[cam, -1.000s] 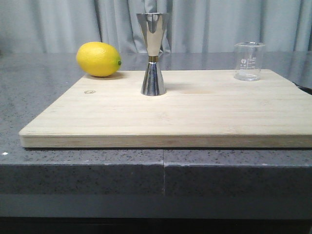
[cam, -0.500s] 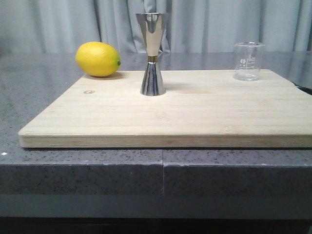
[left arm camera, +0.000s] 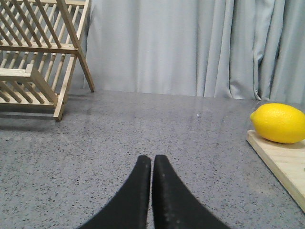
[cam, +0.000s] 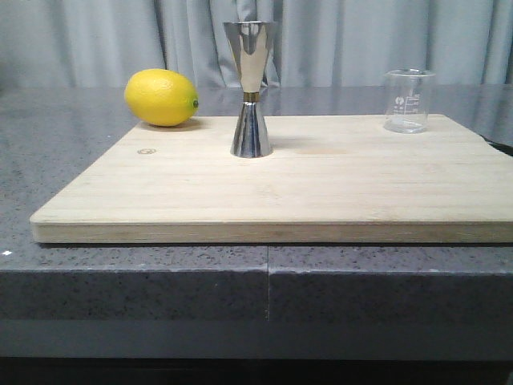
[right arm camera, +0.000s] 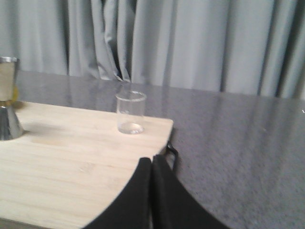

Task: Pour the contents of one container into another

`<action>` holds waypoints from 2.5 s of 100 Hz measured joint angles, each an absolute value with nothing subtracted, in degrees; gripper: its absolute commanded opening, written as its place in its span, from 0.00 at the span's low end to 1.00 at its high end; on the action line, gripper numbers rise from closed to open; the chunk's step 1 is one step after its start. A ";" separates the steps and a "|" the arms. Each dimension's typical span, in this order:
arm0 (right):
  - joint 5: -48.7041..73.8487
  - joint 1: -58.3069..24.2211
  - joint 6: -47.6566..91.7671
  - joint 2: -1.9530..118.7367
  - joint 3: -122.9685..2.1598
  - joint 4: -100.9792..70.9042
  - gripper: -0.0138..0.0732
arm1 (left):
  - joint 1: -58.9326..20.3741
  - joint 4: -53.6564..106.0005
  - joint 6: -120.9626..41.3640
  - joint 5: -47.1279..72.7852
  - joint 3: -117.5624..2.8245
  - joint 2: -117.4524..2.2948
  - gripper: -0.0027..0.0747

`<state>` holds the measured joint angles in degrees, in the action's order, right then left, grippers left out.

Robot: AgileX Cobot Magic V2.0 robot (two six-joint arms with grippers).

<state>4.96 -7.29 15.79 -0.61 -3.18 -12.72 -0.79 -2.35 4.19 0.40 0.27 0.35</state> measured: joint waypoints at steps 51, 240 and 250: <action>4.08 0.76 1.81 -0.61 0.57 -3.30 0.08 | -0.79 -2.35 4.17 0.40 0.27 0.35 0.01; 4.08 3.09 0.00 -0.61 0.57 -2.28 0.08 | -0.79 -2.35 4.07 0.40 0.27 0.35 0.01; 4.08 3.09 0.00 -0.61 0.57 -2.28 0.08 | -0.79 -2.35 4.04 0.40 0.27 0.35 0.01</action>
